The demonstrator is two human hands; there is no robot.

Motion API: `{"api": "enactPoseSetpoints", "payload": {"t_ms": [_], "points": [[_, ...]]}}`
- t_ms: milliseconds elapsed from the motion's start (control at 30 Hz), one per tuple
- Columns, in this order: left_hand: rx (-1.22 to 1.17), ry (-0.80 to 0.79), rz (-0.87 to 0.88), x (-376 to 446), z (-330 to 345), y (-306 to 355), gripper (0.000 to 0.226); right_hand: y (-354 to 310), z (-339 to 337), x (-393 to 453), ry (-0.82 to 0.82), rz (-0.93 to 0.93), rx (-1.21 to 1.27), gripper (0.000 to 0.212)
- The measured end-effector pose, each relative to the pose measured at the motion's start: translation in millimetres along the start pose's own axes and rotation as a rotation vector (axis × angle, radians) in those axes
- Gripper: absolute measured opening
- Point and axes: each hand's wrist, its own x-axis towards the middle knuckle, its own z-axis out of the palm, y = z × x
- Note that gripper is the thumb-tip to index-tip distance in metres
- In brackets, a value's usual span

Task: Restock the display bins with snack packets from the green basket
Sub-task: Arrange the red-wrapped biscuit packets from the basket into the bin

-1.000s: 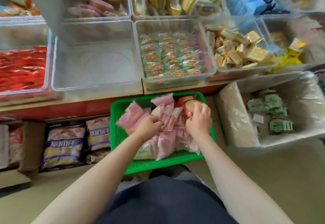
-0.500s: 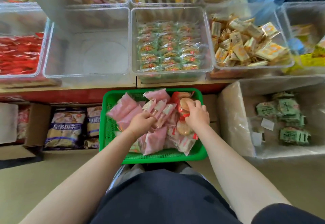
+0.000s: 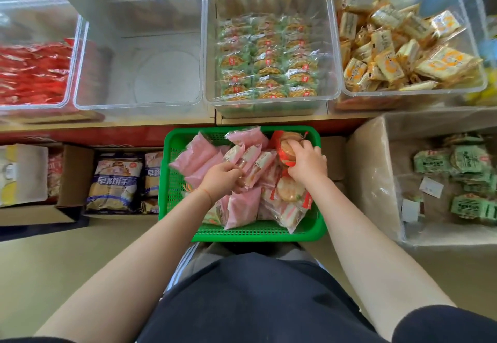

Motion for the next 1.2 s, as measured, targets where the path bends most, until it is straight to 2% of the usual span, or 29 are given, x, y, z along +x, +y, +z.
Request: {"api": "enactPoseSetpoints", "payload": {"t_ms": [167, 233, 300, 367, 433, 500, 600, 733, 867, 933, 1067, 1200], "points": [[-0.047, -0.018, -0.03, -0.4, 4.2, -0.1, 0.023, 5.0, -35.9, -8.0, 0.049, 0.04, 0.325, 0.057], [-0.098, -0.028, -0.035, -0.8, 7.1, 4.2, 0.021, 3.7, -43.4, -15.7, 0.054, 0.103, 0.624, 0.038], [-0.206, -0.048, -0.025, -2.5, 10.6, 11.4, 0.019, -0.9, -44.5, -22.0, -0.015, 0.143, 0.991, 0.024], [-0.358, -0.1, 0.003, -2.8, 12.8, 15.8, 0.024, -7.0, -39.5, -26.3, -0.164, 0.163, 1.285, 0.035], [-0.485, -0.175, 0.023, -1.5, 12.9, 15.8, 0.041, -12.4, -30.0, -31.3, -0.32, 0.161, 1.45, 0.053], [-0.502, -0.219, 0.046, -2.7, 12.1, 14.2, 0.047, -17.9, -20.4, -35.6, -0.426, 0.121, 1.486, 0.06], [-0.454, -0.24, 0.05, -5.1, 7.2, 8.4, 0.041, -23.0, -13.7, -44.7, -0.532, 0.12, 1.552, 0.061], [-0.409, -0.282, 0.011, -2.7, -5.8, -7.3, 0.036, -26.3, -8.2, -51.7, -0.649, 0.208, 1.668, 0.066], [-0.392, -0.232, -0.028, -1.9, -12.7, -20.0, 0.036, -28.9, 1.8, -46.2, -0.441, 0.303, 1.581, 0.041], [-0.401, -0.158, -0.045, -2.9, -15.2, -23.7, 0.031, -29.7, 3.3, -43.1, -0.316, 0.382, 1.571, 0.033], [-0.313, 0.124, -0.045, 1.3, -22.9, -31.3, 0.037, -29.9, 3.6, -37.5, -0.169, 0.392, 1.548, 0.025], [-0.217, 0.253, -0.034, 9.2, -32.8, -36.5, 0.047, -35.3, -1.0, -36.3, -0.122, 0.369, 1.558, 0.029]]}}
